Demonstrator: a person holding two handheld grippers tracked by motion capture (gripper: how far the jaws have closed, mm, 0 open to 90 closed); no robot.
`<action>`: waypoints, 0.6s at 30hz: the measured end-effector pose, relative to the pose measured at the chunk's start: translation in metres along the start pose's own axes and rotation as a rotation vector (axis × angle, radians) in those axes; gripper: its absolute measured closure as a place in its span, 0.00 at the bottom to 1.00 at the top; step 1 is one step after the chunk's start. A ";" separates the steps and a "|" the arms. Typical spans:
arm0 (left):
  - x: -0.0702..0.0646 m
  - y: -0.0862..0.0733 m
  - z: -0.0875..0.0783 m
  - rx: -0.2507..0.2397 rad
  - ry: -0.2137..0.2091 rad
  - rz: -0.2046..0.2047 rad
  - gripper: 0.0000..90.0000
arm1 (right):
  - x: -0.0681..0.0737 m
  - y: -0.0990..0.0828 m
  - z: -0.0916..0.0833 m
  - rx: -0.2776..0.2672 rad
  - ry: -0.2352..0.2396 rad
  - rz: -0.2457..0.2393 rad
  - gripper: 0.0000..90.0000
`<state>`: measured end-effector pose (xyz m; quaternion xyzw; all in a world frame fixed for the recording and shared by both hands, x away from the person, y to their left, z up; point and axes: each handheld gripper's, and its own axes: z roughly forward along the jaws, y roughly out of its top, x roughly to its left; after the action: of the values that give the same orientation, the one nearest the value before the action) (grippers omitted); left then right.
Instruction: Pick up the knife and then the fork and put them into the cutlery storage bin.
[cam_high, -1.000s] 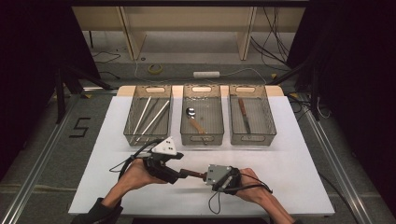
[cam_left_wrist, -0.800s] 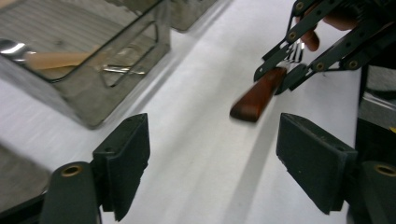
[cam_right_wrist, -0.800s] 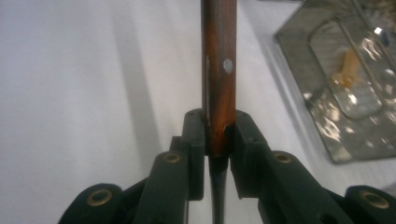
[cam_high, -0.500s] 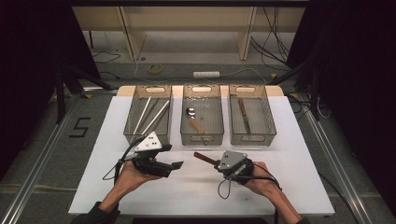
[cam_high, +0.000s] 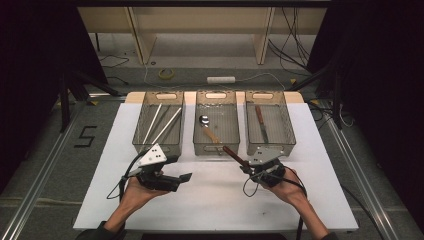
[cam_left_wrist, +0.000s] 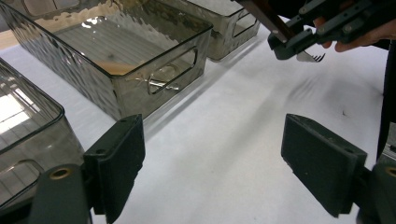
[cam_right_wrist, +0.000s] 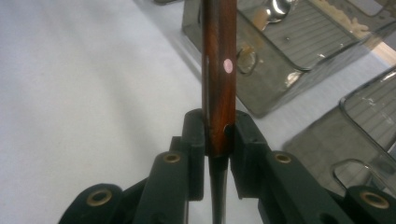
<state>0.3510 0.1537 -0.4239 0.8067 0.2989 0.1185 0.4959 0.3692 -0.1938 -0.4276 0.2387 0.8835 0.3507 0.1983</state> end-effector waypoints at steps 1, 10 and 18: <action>0.000 0.000 0.000 -0.004 0.001 0.003 0.24 | -0.002 0.000 -0.001 -0.004 0.002 0.011 0.86; -0.003 -0.002 -0.005 -0.019 0.014 0.000 0.23 | -0.019 -0.002 -0.013 -0.046 0.001 0.108 0.86; -0.002 -0.003 -0.008 -0.030 0.022 -0.002 0.22 | -0.037 -0.003 -0.018 -0.064 -0.007 0.184 0.86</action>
<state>0.3447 0.1592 -0.4230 0.7974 0.3033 0.1311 0.5049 0.3887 -0.2257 -0.4109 0.3138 0.8455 0.3947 0.1756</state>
